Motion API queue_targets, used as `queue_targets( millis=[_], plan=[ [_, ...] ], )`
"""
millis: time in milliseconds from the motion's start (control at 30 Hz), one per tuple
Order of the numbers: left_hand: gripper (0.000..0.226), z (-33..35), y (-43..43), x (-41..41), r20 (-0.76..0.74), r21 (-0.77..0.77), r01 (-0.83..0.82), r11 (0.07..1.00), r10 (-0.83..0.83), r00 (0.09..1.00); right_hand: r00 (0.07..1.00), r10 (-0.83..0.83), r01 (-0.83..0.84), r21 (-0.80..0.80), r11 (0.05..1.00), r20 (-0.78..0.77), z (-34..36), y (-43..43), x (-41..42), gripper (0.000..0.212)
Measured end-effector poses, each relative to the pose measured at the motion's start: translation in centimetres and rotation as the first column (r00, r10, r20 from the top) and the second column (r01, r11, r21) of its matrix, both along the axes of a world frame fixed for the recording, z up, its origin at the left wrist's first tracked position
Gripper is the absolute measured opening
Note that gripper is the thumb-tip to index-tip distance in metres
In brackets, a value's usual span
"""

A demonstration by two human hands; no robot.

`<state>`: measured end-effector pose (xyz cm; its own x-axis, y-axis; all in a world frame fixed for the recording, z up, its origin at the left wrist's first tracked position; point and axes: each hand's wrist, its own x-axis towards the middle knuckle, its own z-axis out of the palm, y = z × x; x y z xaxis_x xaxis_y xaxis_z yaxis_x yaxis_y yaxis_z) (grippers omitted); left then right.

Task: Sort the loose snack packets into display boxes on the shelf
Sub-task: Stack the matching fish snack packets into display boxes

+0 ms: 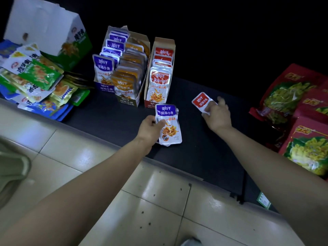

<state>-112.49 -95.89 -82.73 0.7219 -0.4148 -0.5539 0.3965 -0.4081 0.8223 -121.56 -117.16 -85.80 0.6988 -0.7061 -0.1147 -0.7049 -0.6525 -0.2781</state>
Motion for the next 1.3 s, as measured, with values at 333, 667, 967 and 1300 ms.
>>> queue_targets(
  millis=[333,667,967,1300],
  plan=[
    [0.015,3.7,3.7,0.7,0.055,0.041,-0.031,0.999,0.029,0.998,0.955,-0.25,0.108,0.593,0.798,0.163,1.1,1.4,-0.4,0.019],
    [0.008,6.7,8.3,6.2,0.184,-0.117,-0.096,0.988,0.117,0.976,0.702,-0.392,-0.238,0.715,0.658,0.595,8.3,6.9,7.5,0.028],
    [0.005,4.4,10.0,10.7,0.162,-0.211,-0.025,0.977,0.06,0.985,0.817,-0.343,0.004,0.59,0.807,0.464,5.6,8.8,12.3,0.015],
    [0.004,2.8,10.7,13.8,0.141,-0.438,0.137,0.889,-0.082,0.987,0.778,-0.268,-0.035,0.465,0.885,0.569,10.0,14.8,12.6,0.016]
  ],
)
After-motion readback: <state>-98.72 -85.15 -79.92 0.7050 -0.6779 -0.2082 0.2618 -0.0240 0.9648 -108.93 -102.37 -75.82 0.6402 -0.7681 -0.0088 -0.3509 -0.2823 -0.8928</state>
